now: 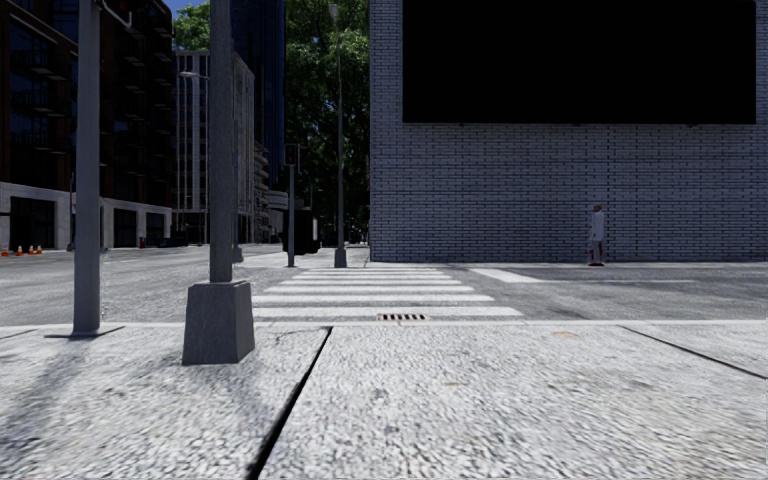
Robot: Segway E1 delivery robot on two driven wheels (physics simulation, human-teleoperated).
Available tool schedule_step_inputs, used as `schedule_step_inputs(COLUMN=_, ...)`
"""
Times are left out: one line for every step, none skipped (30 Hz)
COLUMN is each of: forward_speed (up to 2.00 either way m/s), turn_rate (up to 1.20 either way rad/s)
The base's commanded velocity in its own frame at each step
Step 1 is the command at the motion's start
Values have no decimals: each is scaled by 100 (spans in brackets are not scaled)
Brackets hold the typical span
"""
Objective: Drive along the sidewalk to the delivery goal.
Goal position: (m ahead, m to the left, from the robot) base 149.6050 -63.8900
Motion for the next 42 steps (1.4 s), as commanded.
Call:
schedule_step_inputs(forward_speed=189, turn_rate=0)
schedule_step_inputs(forward_speed=189, turn_rate=0)
schedule_step_inputs(forward_speed=189, turn_rate=0)
schedule_step_inputs(forward_speed=189, turn_rate=0)
schedule_step_inputs(forward_speed=189, turn_rate=0)
schedule_step_inputs(forward_speed=189, turn_rate=0)
schedule_step_inputs(forward_speed=189, turn_rate=0)
schedule_step_inputs(forward_speed=189, turn_rate=0)
schedule_step_inputs(forward_speed=189, turn_rate=0)
schedule_step_inputs(forward_speed=189, turn_rate=0)
schedule_step_inputs(forward_speed=189, turn_rate=0)
schedule_step_inputs(forward_speed=189, turn_rate=0)
schedule_step_inputs(forward_speed=189, turn_rate=0)
schedule_step_inputs(forward_speed=189, turn_rate=0)
schedule_step_inputs(forward_speed=189, turn_rate=0)
schedule_step_inputs(forward_speed=189, turn_rate=0)
schedule_step_inputs(forward_speed=189, turn_rate=0)
schedule_step_inputs(forward_speed=189, turn_rate=0)
schedule_step_inputs(forward_speed=189, turn_rate=0)
schedule_step_inputs(forward_speed=189, turn_rate=0)
schedule_step_inputs(forward_speed=189, turn_rate=0)
schedule_step_inputs(forward_speed=189, turn_rate=0)
schedule_step_inputs(forward_speed=189, turn_rate=0)
schedule_step_inputs(forward_speed=189, turn_rate=0)
schedule_step_inputs(forward_speed=189, turn_rate=0)
schedule_step_inputs(forward_speed=189, turn_rate=0)
schedule_step_inputs(forward_speed=189, turn_rate=0)
schedule_step_inputs(forward_speed=189, turn_rate=0)
schedule_step_inputs(forward_speed=189, turn_rate=0)
schedule_step_inputs(forward_speed=189, turn_rate=0)
schedule_step_inputs(forward_speed=189, turn_rate=0)
schedule_step_inputs(forward_speed=189, turn_rate=0)
schedule_step_inputs(forward_speed=189, turn_rate=0)
schedule_step_inputs(forward_speed=189, turn_rate=0)
schedule_step_inputs(forward_speed=189, turn_rate=0)
schedule_step_inputs(forward_speed=189, turn_rate=0)
schedule_step_inputs(forward_speed=189, turn_rate=0)
schedule_step_inputs(forward_speed=189, turn_rate=0)
schedule_step_inputs(forward_speed=189, turn_rate=0)
schedule_step_inputs(forward_speed=189, turn_rate=0)
schedule_step_inputs(forward_speed=189, turn_rate=0)
schedule_step_inputs(forward_speed=189, turn_rate=0)
